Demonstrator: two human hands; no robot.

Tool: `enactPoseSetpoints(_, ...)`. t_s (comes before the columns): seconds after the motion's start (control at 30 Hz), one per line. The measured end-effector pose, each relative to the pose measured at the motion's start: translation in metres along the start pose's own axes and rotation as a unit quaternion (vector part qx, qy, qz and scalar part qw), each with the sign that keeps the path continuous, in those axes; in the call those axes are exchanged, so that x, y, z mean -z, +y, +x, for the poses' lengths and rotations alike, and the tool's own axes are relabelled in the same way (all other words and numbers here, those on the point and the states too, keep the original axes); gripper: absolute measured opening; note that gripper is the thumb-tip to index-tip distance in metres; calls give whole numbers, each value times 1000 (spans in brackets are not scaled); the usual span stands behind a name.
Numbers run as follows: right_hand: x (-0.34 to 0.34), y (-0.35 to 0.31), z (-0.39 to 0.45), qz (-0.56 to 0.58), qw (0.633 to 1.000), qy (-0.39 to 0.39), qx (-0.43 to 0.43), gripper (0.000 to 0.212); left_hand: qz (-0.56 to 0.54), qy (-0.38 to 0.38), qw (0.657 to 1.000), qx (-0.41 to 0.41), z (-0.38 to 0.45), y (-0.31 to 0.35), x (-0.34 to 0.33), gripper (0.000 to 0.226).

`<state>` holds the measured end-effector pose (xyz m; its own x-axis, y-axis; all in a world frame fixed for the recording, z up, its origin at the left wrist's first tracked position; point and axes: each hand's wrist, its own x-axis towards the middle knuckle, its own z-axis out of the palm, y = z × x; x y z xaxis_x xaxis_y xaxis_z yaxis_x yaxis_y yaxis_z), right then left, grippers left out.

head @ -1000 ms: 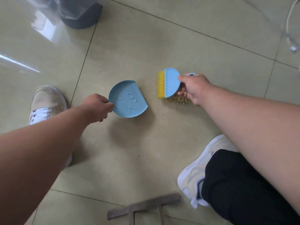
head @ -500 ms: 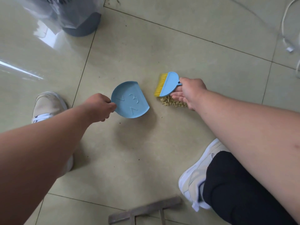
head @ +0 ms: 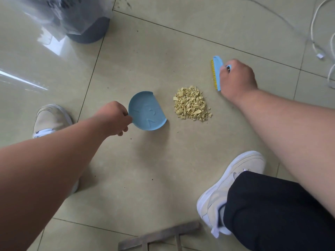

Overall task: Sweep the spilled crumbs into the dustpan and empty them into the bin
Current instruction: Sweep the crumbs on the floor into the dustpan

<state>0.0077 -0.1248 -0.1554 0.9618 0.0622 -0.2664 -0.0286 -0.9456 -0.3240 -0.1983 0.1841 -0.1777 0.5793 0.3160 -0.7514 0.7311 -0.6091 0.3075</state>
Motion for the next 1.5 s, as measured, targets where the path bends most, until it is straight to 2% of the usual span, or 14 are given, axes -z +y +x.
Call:
enactPoseSetpoints(0.1,-16,4,-7,-38,997,-26,59,37,6,2,1000,0,4,9,-1,28)
enactPoseSetpoints(0.33,-46,-11,-25,-24,983,-81,160,30,-4,5,1000,4,13,38,-7,26)
enactPoseSetpoints(0.5,-70,-28,-50,-86,949,-109,283,28,13,-1,1000,-4,19,57,-13,25)
enactPoseSetpoints(0.77,-90,-32,-90,-63,902,-96,416,21,20,-19,1000,-9,26,57,-19,31)
enactPoseSetpoints(0.9,-76,-26,-69,-41,910,-72,405,25,20,-18,999,-18,26,49,-17,29)
enactPoseSetpoints(1.03,-49,-7,-32,-64,954,-23,293,27,24,-18,999,-18,27,44,-16,25)
enactPoseSetpoints(1.13,-37,19,-23,-112,965,-27,235,30,26,-24,999,-19,27,44,-17,25)
enactPoseSetpoints(1.3,-51,30,-51,-144,953,-62,259,29,20,-31,999,-25,26,44,-23,24)
enactPoseSetpoints(1.5,-84,-16,-100,-101,928,-81,350,29,23,-34,998,-37,26,43,-24,25)
